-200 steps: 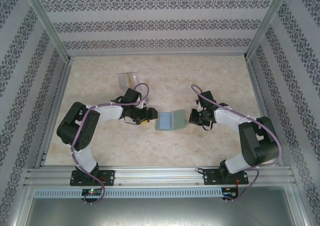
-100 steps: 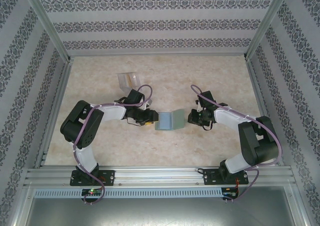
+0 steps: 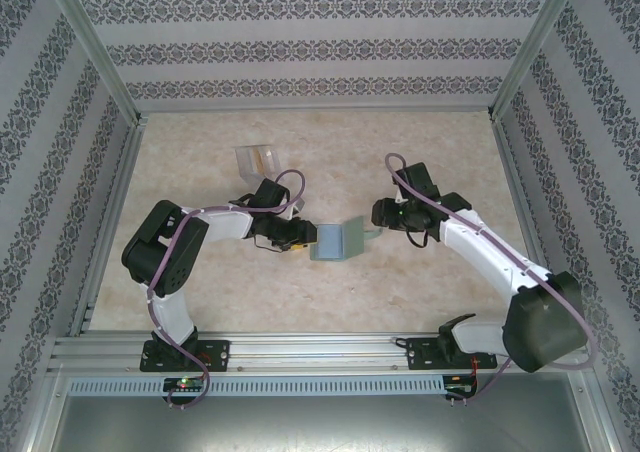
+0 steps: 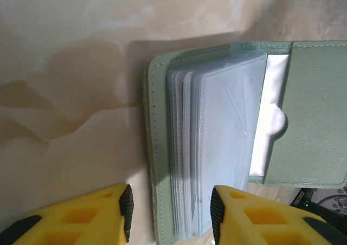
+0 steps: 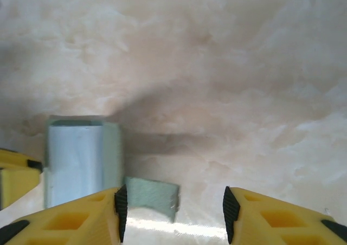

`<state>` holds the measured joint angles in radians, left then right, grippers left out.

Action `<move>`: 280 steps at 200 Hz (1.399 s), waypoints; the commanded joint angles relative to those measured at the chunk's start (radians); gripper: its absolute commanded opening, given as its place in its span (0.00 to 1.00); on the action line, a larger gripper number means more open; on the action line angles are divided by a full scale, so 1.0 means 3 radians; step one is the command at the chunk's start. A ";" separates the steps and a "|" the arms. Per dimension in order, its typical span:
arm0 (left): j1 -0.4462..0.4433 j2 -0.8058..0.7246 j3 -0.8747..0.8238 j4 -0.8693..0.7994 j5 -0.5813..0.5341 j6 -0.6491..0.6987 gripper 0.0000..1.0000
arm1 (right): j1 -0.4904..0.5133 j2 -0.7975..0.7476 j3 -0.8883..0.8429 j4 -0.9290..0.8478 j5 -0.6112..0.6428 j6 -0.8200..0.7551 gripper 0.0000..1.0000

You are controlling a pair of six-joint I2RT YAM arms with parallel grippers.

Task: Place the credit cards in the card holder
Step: Open the card holder at the center of the table, then turn over the card slot at the card holder.

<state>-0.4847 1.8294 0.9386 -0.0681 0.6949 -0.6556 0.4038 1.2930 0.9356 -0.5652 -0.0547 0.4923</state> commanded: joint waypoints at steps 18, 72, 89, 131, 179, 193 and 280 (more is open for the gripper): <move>-0.0044 0.0038 0.0047 -0.0092 -0.0102 0.0037 0.44 | 0.0476 0.0019 0.0199 -0.0203 0.0182 0.0134 0.52; -0.0046 0.0033 0.0066 -0.0126 -0.0102 0.0034 0.44 | 0.0842 0.0536 0.0225 0.0151 -0.0175 0.0290 0.52; -0.0049 0.0011 0.0056 -0.0125 -0.0119 0.0027 0.44 | 0.0834 0.0784 0.0255 0.0202 -0.0077 0.0243 0.51; -0.0046 -0.0080 -0.0014 -0.0133 -0.0181 0.0031 0.52 | 0.0639 0.1139 0.0202 0.0243 0.0026 0.0253 0.42; -0.0048 -0.0090 -0.0051 0.0041 -0.0178 0.0000 0.64 | 0.0465 0.1336 -0.0029 0.0511 -0.0208 0.0257 0.29; -0.0044 -0.0065 -0.0024 0.0063 -0.0174 -0.0013 0.65 | 0.0435 0.1387 -0.0073 0.0555 -0.0225 0.0263 0.27; -0.0048 -0.0042 0.0002 0.0369 -0.0007 -0.0071 0.30 | 0.0317 0.1539 -0.0258 0.0947 -0.0566 0.0255 0.18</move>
<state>-0.4911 1.8240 0.9390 -0.0422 0.6743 -0.6704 0.5056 1.6955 0.9012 -0.3084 -0.1757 0.5694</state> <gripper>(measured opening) 0.332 0.191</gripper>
